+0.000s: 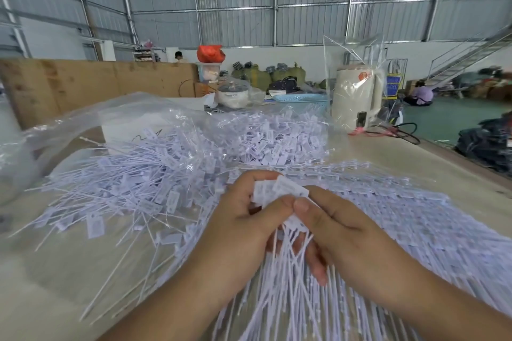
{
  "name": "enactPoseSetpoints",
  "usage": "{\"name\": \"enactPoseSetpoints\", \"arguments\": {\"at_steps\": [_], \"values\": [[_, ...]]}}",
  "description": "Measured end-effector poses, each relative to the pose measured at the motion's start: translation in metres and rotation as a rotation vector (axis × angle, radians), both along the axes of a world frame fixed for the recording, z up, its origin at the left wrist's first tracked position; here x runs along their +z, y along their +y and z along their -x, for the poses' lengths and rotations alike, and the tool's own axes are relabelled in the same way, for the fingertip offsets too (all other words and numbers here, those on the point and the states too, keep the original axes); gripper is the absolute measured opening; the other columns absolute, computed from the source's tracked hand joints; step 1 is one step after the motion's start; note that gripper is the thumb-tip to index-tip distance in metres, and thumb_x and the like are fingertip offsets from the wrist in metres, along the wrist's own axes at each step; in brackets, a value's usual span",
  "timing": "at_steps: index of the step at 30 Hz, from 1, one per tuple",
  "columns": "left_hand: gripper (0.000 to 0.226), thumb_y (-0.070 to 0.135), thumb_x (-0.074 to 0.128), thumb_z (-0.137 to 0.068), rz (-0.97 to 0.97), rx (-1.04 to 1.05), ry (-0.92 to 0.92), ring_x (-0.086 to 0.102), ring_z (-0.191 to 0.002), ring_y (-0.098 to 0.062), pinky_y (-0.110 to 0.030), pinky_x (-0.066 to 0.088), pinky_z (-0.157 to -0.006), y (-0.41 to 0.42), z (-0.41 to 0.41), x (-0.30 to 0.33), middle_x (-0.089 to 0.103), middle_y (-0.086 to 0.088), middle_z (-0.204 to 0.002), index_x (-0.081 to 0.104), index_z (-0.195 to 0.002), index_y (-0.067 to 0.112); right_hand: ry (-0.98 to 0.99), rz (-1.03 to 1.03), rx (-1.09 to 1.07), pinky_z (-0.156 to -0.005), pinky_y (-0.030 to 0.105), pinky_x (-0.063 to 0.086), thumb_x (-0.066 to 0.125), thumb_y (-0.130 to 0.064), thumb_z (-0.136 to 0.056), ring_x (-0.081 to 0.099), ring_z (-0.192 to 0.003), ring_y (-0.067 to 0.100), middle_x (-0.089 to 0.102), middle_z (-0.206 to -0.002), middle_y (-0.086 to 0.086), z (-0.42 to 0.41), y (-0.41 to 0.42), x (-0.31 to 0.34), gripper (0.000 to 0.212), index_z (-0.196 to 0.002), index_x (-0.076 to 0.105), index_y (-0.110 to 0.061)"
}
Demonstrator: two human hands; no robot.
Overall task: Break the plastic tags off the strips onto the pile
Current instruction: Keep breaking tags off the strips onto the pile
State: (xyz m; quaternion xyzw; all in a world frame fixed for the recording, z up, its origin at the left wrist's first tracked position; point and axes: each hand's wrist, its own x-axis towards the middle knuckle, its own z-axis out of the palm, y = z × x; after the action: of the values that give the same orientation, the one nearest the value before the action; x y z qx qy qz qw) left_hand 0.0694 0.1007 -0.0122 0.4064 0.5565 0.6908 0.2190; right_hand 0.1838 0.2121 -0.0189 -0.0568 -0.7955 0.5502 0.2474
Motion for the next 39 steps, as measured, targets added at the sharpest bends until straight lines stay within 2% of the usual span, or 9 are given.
{"name": "enactPoseSetpoints", "arguments": {"at_steps": [7,10,14,18,22,26,29,33,39], "values": [[0.077,0.029,0.073,-0.071,0.246,-0.135,0.199,0.066,-0.078,-0.012,-0.027,0.052,-0.071,-0.002,0.005,-0.004,0.074,-0.002,-0.089,0.031,-0.134,0.045,0.057,0.360,0.040,-0.040,0.029,0.043,0.060,-0.034,-0.079,0.046,-0.040,0.022,0.052,-0.056,0.017,0.005,-0.005,0.002,0.017,-0.081,0.070,-0.020],[0.103,0.022,0.078,-0.072,0.278,-0.144,0.253,0.068,-0.078,0.003,-0.007,0.046,-0.072,-0.004,0.002,-0.005,0.074,0.016,-0.082,0.008,-0.140,0.053,0.043,0.353,0.014,-0.045,0.033,0.046,0.061,-0.036,-0.081,0.045,-0.051,0.032,0.052,-0.076,0.042,0.005,-0.005,0.000,0.036,-0.102,0.067,-0.007],[0.115,0.023,0.075,-0.078,0.343,-0.089,0.300,0.060,-0.075,0.020,0.002,0.040,-0.058,-0.004,-0.001,-0.006,0.063,0.041,-0.073,-0.013,-0.141,0.061,0.074,0.322,0.000,-0.058,0.051,0.049,0.057,-0.035,-0.086,0.052,-0.055,0.037,0.063,-0.087,0.034,0.008,-0.007,-0.003,0.037,-0.106,0.062,-0.004],[0.099,0.028,0.067,-0.073,0.331,-0.062,0.281,0.071,-0.062,-0.012,-0.024,0.054,-0.052,-0.002,0.000,-0.009,0.066,0.034,-0.086,0.000,-0.128,0.076,0.023,0.294,0.003,-0.072,0.055,0.053,0.055,-0.042,-0.085,0.060,-0.058,0.034,0.066,-0.074,0.025,0.006,-0.009,-0.003,0.040,-0.107,0.059,-0.009],[0.071,0.023,0.065,-0.082,0.306,0.009,0.360,0.059,-0.048,-0.003,-0.025,0.047,-0.045,-0.002,0.010,-0.006,0.070,0.020,-0.094,0.031,-0.130,0.063,0.035,0.373,-0.045,-0.067,0.035,0.058,0.062,-0.033,-0.080,0.068,-0.065,0.023,0.068,-0.072,0.003,0.009,-0.007,-0.005,0.032,-0.110,0.057,-0.024],[0.079,0.010,0.067,-0.088,0.300,0.269,0.333,0.055,-0.040,-0.010,-0.022,0.047,-0.041,-0.015,0.041,0.005,0.069,0.003,-0.099,0.031,-0.137,0.059,0.002,0.072,-0.217,-0.074,0.048,0.052,0.063,-0.020,-0.092,0.062,-0.075,0.033,0.065,-0.085,0.001,0.002,0.007,-0.007,0.017,-0.103,0.062,-0.032],[0.078,0.009,0.067,-0.085,0.293,0.463,0.348,0.063,-0.046,-0.014,-0.020,0.048,-0.040,-0.025,0.068,0.015,0.070,0.000,-0.087,0.032,-0.142,0.050,-0.045,-0.229,-0.288,-0.068,0.034,0.050,0.061,-0.026,-0.092,0.059,-0.073,0.031,0.064,-0.083,-0.009,-0.004,0.013,-0.007,0.008,-0.086,0.065,-0.029],[0.074,0.018,0.066,-0.083,0.535,0.484,0.438,0.067,-0.055,-0.025,-0.042,0.055,-0.057,-0.028,0.083,0.010,0.068,0.003,-0.087,0.034,-0.145,0.043,-0.137,-0.568,-0.342,-0.074,0.024,0.049,0.057,-0.029,-0.094,0.058,-0.083,0.004,0.060,-0.092,-0.015,-0.005,0.017,-0.009,0.007,-0.094,0.063,-0.028],[0.077,0.033,0.062,-0.083,0.857,0.532,0.633,0.065,-0.055,-0.005,-0.025,0.046,-0.054,-0.034,0.096,0.003,0.066,0.008,-0.093,0.024,-0.150,0.040,-0.278,-0.783,-0.296,-0.077,0.004,0.034,0.046,-0.032,-0.100,0.042,-0.097,-0.005,0.049,-0.108,-0.019,-0.005,0.021,-0.014,0.021,-0.117,0.058,-0.028]]}}
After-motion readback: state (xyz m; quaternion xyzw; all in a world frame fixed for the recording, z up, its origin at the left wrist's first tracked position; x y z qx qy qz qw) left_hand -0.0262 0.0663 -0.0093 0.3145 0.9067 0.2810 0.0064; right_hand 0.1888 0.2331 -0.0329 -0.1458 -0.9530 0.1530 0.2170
